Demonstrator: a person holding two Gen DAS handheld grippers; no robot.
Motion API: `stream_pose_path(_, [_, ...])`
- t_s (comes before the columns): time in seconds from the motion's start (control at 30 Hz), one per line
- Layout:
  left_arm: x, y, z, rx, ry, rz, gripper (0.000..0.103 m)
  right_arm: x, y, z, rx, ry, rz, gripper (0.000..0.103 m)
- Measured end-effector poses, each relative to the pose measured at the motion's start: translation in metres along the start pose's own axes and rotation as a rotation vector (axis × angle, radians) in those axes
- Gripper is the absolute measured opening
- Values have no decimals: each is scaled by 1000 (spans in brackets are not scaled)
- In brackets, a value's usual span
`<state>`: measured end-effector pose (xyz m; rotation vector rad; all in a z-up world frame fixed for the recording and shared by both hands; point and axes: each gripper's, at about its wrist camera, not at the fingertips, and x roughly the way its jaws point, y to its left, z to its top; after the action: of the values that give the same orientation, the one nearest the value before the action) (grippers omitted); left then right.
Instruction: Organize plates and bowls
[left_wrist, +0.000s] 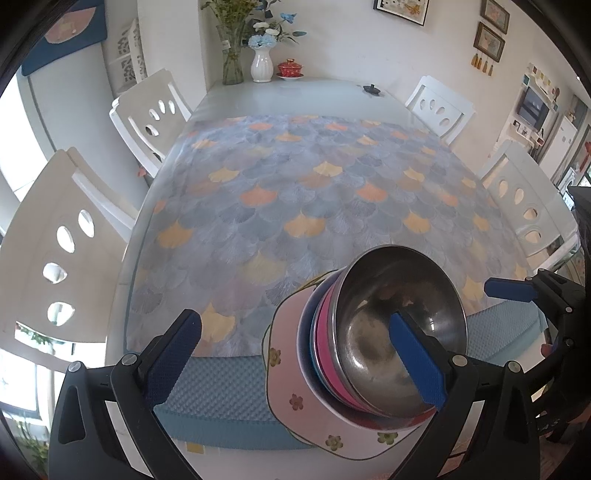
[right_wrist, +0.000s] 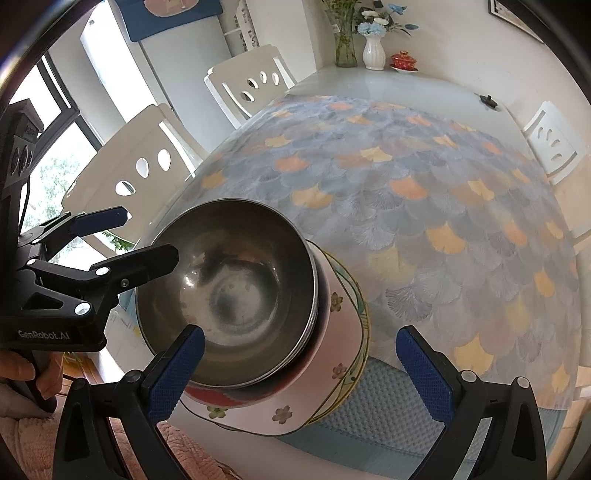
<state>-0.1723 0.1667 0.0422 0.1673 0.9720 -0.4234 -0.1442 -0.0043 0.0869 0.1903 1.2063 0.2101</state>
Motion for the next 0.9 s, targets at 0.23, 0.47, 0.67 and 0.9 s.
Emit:
stream_pose_path(0.23, [2,-1,1,-1,0,-3,102,0,-6,2,8,0,1,103])
stream_pose_path(0.47, [5,-1,3,-6,5,-1,102,1,-7,3,9,0,2,103])
stream_pose_path(0.67, [7,3,6,-22,10,4,102,2,-8,2,8,6,7,103])
stream_pose_path(0.9, [8,5,3,-34,15,9,102,4,-4,3,-11,6,12,103])
